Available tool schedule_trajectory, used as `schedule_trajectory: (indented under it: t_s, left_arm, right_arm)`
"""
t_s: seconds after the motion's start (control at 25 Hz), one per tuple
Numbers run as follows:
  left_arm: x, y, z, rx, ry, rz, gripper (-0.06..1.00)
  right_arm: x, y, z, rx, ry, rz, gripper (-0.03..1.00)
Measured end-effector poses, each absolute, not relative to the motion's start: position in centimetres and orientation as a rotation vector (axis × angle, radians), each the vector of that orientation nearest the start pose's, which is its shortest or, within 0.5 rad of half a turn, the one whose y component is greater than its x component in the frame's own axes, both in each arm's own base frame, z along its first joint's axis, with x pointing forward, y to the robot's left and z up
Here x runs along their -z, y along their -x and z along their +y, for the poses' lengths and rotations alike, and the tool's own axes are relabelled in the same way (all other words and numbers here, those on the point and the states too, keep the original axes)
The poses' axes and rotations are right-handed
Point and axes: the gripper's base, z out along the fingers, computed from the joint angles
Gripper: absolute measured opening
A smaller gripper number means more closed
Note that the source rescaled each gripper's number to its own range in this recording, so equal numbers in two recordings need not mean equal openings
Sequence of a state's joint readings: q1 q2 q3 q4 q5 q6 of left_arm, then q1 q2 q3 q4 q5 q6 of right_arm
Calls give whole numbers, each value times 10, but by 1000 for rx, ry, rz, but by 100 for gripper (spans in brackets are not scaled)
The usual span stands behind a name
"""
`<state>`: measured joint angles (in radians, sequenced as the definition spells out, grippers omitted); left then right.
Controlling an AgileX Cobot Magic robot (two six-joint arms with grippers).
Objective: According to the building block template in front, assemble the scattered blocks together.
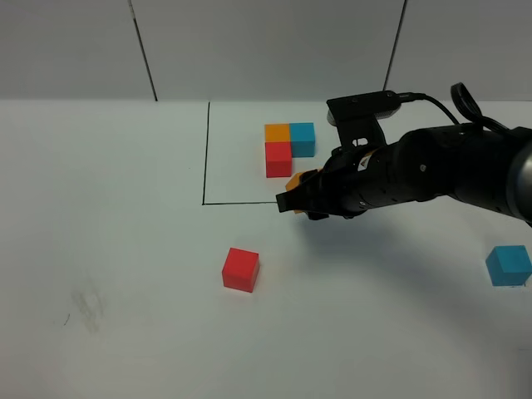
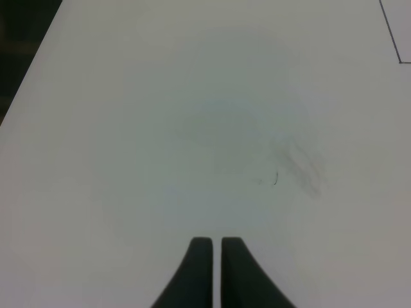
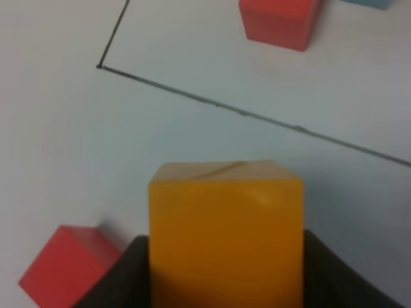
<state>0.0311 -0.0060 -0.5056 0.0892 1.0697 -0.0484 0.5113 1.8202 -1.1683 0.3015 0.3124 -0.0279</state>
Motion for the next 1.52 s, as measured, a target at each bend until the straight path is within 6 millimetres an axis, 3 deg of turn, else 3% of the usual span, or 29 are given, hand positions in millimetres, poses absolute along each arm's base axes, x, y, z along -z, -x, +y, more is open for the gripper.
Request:
schedule_trajectory:
  t_s: [0.44, 0.88, 1.28, 1.52]
  left_arm:
    - [-278, 7, 7, -96, 86, 2038, 0]
    - [-278, 7, 7, -96, 86, 2038, 0]
    - [-278, 7, 9, -127, 88, 2037, 0]
    - [-278, 7, 9, -127, 88, 2037, 0]
  right_arm:
    - [-196, -374, 231, -544, 209, 2478, 51]
    - [-173, -375, 244, -538, 101, 2540, 51]
    - [-166, -365, 245, -315, 656, 2514, 51]
    - [-166, -363, 244, -197, 1037, 2395, 51]
